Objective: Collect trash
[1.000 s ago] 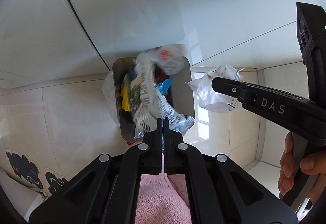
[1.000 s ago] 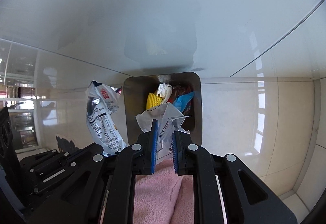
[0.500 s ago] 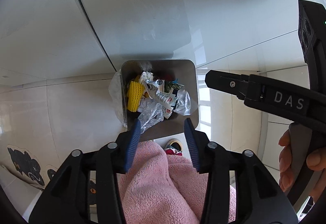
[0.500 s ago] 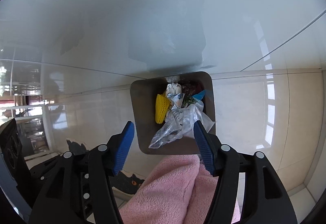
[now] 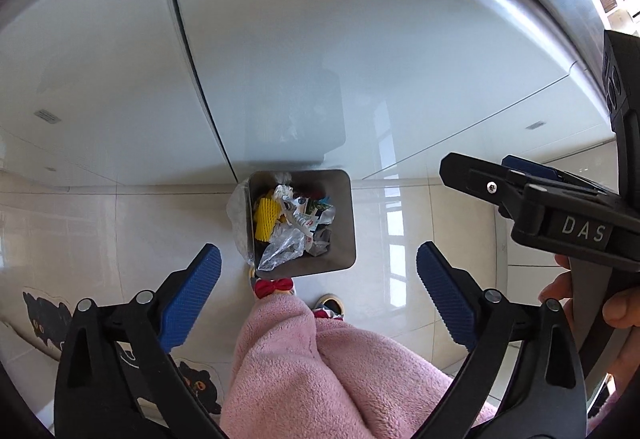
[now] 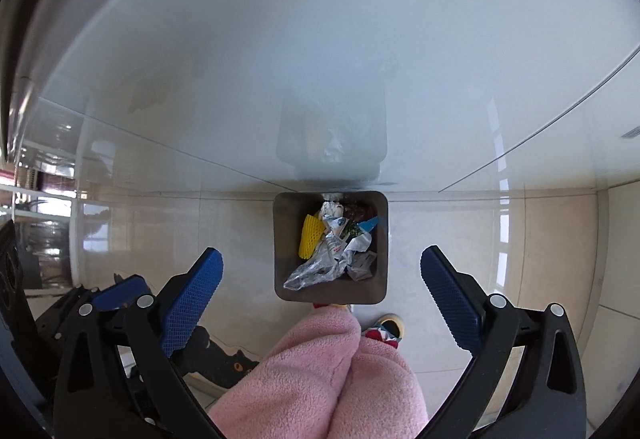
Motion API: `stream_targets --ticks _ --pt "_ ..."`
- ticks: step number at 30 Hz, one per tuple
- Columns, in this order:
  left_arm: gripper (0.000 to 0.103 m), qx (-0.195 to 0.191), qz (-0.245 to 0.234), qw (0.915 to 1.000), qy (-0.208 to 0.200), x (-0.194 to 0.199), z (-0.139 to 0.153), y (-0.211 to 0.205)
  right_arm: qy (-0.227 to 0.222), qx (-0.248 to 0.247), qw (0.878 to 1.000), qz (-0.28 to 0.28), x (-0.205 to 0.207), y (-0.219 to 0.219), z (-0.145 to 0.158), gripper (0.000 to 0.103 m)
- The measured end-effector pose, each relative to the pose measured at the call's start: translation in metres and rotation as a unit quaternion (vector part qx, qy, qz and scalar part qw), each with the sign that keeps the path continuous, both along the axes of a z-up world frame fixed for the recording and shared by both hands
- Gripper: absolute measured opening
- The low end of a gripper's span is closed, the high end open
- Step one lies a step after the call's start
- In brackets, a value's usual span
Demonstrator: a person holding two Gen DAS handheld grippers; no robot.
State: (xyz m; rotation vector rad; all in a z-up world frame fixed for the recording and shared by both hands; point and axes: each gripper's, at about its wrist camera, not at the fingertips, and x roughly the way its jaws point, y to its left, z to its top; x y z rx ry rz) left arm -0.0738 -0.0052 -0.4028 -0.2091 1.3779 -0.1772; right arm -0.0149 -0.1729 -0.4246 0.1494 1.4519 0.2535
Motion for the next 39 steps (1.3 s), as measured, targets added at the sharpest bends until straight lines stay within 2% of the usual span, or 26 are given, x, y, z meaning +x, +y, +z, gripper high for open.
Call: stream_targets --ticks 10,13,18,26,32,39 --pt "0.095 0.029 -0.004 0.9951 -0.095 -0.007 0.130 0.010 -0.080 -0.043 0.995 0.031 -0.010 -0.014 0.134 0.100" --pt "0.095 0.045 0.000 0.9913 -0.123 -0.004 0.171 0.013 -0.111 -0.096 0.988 0.043 -0.013 -0.015 0.170 0.100" --pt "0.095 0.060 0.011 0.9816 -0.181 -0.005 0.236 0.013 -0.151 -0.101 0.983 0.023 -0.021 -0.028 0.228 0.100" --pt "0.095 0.075 0.011 0.9666 -0.245 -0.009 0.308 0.008 -0.214 -0.092 0.972 -0.028 -0.038 -0.050 0.313 0.100" --pt "0.095 0.082 0.025 0.9577 -0.275 -0.010 0.342 0.005 -0.258 -0.103 0.959 -0.052 -0.046 -0.067 0.364 0.100" --pt "0.095 0.086 0.030 0.9506 -0.297 -0.012 0.368 0.002 -0.310 -0.113 0.942 -0.067 -0.052 -0.079 0.407 0.100"
